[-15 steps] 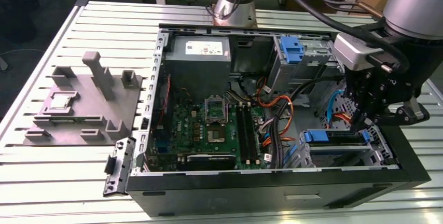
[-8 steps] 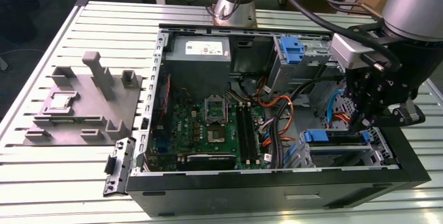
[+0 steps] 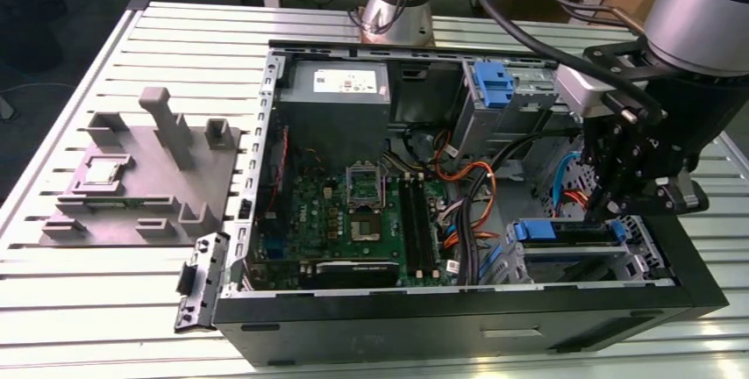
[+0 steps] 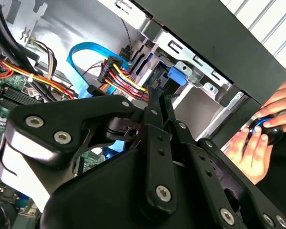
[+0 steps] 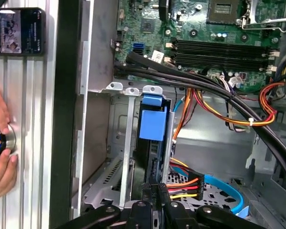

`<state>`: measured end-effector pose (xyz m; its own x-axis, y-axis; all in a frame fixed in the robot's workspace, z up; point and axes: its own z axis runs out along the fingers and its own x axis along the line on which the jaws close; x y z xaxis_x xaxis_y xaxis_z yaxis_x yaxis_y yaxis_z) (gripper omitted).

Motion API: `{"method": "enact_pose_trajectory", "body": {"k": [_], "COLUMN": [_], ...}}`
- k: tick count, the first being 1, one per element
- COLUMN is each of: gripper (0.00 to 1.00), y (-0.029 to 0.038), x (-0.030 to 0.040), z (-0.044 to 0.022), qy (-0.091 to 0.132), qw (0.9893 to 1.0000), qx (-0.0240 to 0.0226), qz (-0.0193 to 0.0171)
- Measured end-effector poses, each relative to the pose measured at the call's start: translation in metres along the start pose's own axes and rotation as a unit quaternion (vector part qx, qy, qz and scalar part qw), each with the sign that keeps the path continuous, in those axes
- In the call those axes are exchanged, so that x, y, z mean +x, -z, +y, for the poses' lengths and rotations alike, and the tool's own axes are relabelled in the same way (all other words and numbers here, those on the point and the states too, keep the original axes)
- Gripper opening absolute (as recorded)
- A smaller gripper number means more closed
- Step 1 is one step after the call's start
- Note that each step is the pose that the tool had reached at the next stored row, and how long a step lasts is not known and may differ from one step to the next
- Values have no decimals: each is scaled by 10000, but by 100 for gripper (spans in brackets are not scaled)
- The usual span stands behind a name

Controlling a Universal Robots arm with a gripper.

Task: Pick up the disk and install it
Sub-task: 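Insert the first disk wire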

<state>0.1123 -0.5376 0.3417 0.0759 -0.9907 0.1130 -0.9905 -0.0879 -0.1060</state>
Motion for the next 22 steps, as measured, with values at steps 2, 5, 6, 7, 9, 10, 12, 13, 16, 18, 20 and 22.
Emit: {"method": "enact_pose_trajectory", "body": {"k": [2,5,6,7,9,10,12,13,16,18,20,22], "gripper": [17,17,17,17,17,17,17,17,17,17,17,17], "y": [-5,-10,-11,-11,-15,-19,-26,-30,-43,-48,-51,-57], "x": [7,29,34,37,38,41,42,42,41,40,40,40], "z": [-8,-10,-10,-10,-10,-9,-9,-9,-9,-9,-9,-9], "qy": [-23,-37,-43,-53,-78,-97,-155,-191,-313,-341,-351,-352], "qw": [10000,10000,10000,9999,9999,9998,9998,9997,9994,9993,9993,9993], "qx": [-2,-6,-6,-5,-2,-3,-9,-12,-24,-27,-28,-28], "qz": [-4,-31,-55,-87,-148,-154,-153,-149,-136,-133,-131,-134]}}
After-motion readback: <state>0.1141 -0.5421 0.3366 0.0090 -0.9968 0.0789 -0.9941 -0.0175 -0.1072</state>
